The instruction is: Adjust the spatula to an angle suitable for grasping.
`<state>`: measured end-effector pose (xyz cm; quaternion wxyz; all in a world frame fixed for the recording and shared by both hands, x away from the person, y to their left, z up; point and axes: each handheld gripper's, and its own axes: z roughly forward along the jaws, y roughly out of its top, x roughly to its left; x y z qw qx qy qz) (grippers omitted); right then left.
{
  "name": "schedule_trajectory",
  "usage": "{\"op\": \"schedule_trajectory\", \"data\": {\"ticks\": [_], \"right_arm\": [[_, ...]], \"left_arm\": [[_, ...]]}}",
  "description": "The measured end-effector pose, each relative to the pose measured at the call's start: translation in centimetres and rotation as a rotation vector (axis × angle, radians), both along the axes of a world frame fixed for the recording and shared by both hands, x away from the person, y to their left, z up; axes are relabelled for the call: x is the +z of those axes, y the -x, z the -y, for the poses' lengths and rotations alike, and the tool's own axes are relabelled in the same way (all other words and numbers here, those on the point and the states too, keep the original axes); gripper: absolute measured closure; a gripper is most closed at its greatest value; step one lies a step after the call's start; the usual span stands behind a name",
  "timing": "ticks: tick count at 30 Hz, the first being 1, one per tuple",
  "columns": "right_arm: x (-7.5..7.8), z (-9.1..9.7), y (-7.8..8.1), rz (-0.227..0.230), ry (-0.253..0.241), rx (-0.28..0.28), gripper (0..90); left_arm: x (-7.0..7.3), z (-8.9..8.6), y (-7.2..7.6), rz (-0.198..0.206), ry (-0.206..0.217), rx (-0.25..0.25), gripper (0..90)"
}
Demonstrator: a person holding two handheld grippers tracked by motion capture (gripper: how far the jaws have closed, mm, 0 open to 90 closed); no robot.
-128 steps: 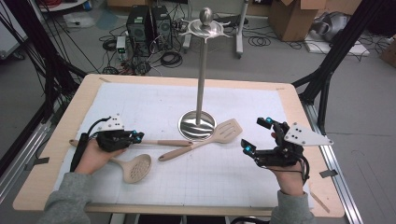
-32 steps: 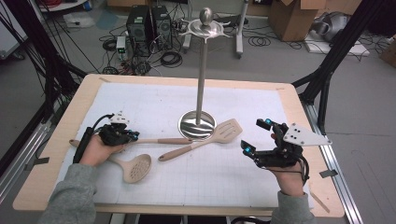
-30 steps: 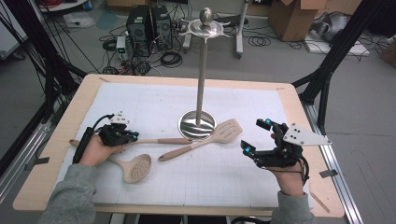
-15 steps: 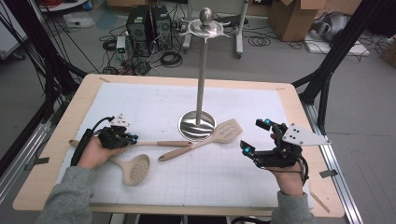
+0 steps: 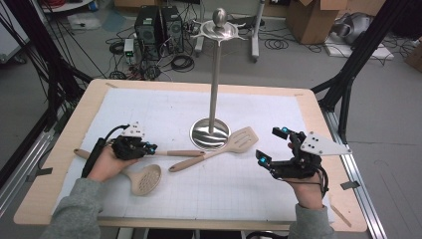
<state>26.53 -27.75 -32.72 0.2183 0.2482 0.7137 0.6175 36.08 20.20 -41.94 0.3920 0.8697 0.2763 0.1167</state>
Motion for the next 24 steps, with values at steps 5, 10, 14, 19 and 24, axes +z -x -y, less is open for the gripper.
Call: {"op": "schedule_trajectory", "data": {"ticks": [5, 10, 14, 19, 24], "right_arm": [[0.0, -0.1, 0.0, -0.006, 0.001, 0.001, 9.9], [0.0, 0.0, 0.0, -0.006, 0.0, 0.0, 9.9], [0.0, 0.1, 0.0, -0.006, -0.005, -0.002, 9.9], [0.0, 0.1, 0.0, 0.002, -0.005, -0.004, 9.9], [0.0, 0.0, -0.1, 0.001, 0.0, 0.001, 9.9]], "left_arm": [[0.1, 1.7, 0.4, -0.014, 0.015, -0.063, 89.5], [-0.3, 3.3, 0.4, -0.038, -0.019, -0.113, 89.5], [-0.7, 4.4, 0.1, -0.031, -0.093, -0.121, 89.5], [-0.8, 4.4, -0.4, -0.026, -0.095, -0.103, 89.5], [-0.6, 4.5, -0.4, -0.006, -0.099, -0.092, 89.5]]}}
